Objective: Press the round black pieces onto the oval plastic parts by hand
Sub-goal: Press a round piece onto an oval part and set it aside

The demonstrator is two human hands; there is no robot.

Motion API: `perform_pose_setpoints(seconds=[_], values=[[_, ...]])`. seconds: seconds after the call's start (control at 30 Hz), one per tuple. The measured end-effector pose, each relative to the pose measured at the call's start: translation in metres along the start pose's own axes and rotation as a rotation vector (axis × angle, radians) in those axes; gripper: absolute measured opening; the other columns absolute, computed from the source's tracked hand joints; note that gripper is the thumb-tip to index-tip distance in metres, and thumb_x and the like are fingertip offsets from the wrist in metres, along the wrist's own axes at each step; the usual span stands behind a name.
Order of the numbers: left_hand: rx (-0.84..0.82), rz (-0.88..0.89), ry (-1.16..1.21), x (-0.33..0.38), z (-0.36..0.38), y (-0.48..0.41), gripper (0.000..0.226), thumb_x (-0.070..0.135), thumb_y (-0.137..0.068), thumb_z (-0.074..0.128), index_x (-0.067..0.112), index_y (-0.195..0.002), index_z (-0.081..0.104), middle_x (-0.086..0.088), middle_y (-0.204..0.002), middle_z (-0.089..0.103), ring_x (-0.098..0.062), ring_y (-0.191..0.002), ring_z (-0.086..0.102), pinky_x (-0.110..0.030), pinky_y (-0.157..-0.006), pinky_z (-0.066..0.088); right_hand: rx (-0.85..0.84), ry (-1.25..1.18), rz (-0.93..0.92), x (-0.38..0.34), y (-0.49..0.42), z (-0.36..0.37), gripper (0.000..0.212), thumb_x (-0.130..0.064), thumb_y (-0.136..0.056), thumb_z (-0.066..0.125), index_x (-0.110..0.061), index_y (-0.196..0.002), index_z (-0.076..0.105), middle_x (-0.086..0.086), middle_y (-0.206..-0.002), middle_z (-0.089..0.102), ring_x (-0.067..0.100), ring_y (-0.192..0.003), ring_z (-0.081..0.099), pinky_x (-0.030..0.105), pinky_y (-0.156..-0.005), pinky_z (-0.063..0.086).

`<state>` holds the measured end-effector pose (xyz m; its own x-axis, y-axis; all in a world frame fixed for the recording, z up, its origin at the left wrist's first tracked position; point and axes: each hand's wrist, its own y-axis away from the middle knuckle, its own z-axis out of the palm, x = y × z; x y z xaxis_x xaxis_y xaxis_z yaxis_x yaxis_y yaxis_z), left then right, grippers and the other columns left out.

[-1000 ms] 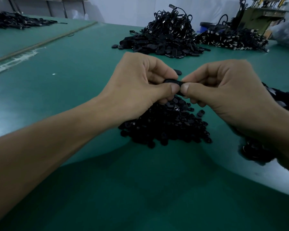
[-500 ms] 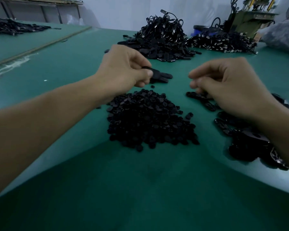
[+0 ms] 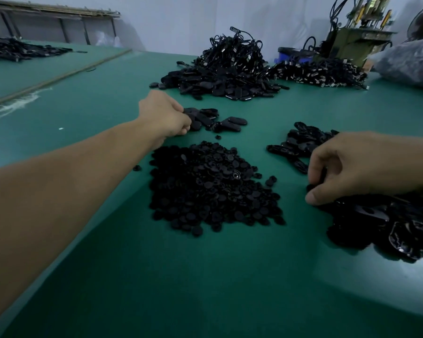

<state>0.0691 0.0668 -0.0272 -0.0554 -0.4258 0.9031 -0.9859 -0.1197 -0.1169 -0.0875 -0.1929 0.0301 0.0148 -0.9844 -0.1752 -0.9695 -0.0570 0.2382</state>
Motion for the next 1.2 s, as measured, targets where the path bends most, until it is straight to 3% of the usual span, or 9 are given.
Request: perform_pose_setpoints(seconds=[0.13,0.2,0.3,0.37,0.43,0.57,0.7,1.03,1.2], values=[[-0.009,0.043,-0.026,0.003,0.001,0.007,0.028,-0.002,-0.084,0.076,0.006,-0.109,0.066,-0.007,-0.100,0.065,-0.020,-0.068,0.072,-0.031,-0.073,0.063,0.087,0.039,-0.028,-0.005,-0.006,0.007,0.020,-0.047,-0.063,0.079,-0.036,-0.075,0.069,-0.035,-0.069,0.063,-0.012,-0.064,0.059,0.024,-0.058,0.043],[0.007,0.133,-0.045,0.004,-0.002,0.017,0.019,0.002,-0.087,0.074,0.013,-0.102,0.069,0.003,-0.091,0.065,-0.014,-0.063,0.071,-0.028,-0.072,0.063,0.165,0.019,-0.066,-0.006,-0.007,0.008,0.008,-0.032,-0.073,0.076,-0.035,-0.077,0.069,-0.037,-0.066,0.061,-0.014,-0.063,0.058,0.018,-0.055,0.042],[-0.020,0.233,0.008,0.008,-0.007,0.038,0.017,0.006,-0.089,0.072,0.021,-0.082,0.069,0.003,-0.079,0.070,-0.008,-0.061,0.069,-0.021,-0.064,0.060,0.318,-0.089,-0.158,-0.004,-0.009,0.008,0.022,-0.020,-0.079,0.071,-0.040,-0.085,0.071,-0.027,-0.064,0.068,-0.012,-0.060,0.060,0.006,-0.055,0.042],[-0.077,0.273,0.061,0.012,-0.008,0.055,0.016,0.007,-0.089,0.072,0.021,-0.080,0.071,0.003,-0.072,0.071,-0.008,-0.064,0.067,-0.021,-0.063,0.058,0.361,-0.283,-0.214,-0.004,-0.011,0.010,0.020,-0.018,-0.082,0.071,-0.037,-0.091,0.072,-0.015,-0.068,0.074,0.000,-0.062,0.067,0.015,-0.066,0.051],[-0.154,0.303,0.101,0.017,-0.008,0.073,0.010,0.011,-0.088,0.074,0.019,-0.083,0.073,0.005,-0.069,0.071,-0.007,-0.064,0.066,-0.020,-0.061,0.056,0.327,-0.507,-0.262,-0.010,-0.012,0.016,0.017,-0.017,-0.084,0.073,-0.027,-0.097,0.070,-0.001,-0.073,0.076,0.017,-0.067,0.072,0.028,-0.065,0.058],[-0.304,0.375,0.132,0.022,-0.010,0.100,0.004,0.019,-0.087,0.077,0.019,-0.090,0.076,0.004,-0.075,0.076,-0.008,-0.070,0.070,-0.021,-0.064,0.058,0.275,-0.874,-0.319,-0.023,-0.015,0.026,0.018,-0.006,-0.084,0.074,-0.013,-0.093,0.060,0.013,-0.079,0.076,0.020,-0.075,0.076,0.019,-0.062,0.057],[-0.368,0.425,0.119,0.018,-0.014,0.110,0.011,0.018,-0.084,0.080,0.023,-0.091,0.075,0.007,-0.084,0.077,-0.006,-0.075,0.073,-0.022,-0.070,0.059,0.224,-1.150,-0.334,-0.037,-0.017,0.034,0.027,-0.016,-0.070,0.071,-0.008,-0.091,0.058,0.017,-0.082,0.076,0.027,-0.076,0.077,0.023,-0.063,0.060],[-0.353,0.435,0.195,0.011,-0.017,0.116,0.016,0.005,-0.086,0.076,0.020,-0.089,0.072,0.002,-0.075,0.076,-0.026,-0.071,0.073,-0.031,-0.070,0.063,0.207,-1.212,-0.349,-0.055,-0.014,0.043,0.006,-0.009,-0.093,0.059,-0.009,-0.093,0.053,0.016,-0.081,0.076,0.025,-0.072,0.076,0.024,-0.059,0.060],[-0.352,0.445,0.249,0.010,-0.017,0.117,0.015,0.002,-0.086,0.075,0.016,-0.091,0.073,0.000,-0.071,0.075,-0.015,-0.064,0.070,-0.025,-0.067,0.060,0.234,-1.159,-0.342,-0.057,-0.013,0.044,0.007,-0.010,-0.096,0.060,-0.011,-0.093,0.054,0.013,-0.082,0.077,0.026,-0.072,0.076,0.026,-0.060,0.061]])
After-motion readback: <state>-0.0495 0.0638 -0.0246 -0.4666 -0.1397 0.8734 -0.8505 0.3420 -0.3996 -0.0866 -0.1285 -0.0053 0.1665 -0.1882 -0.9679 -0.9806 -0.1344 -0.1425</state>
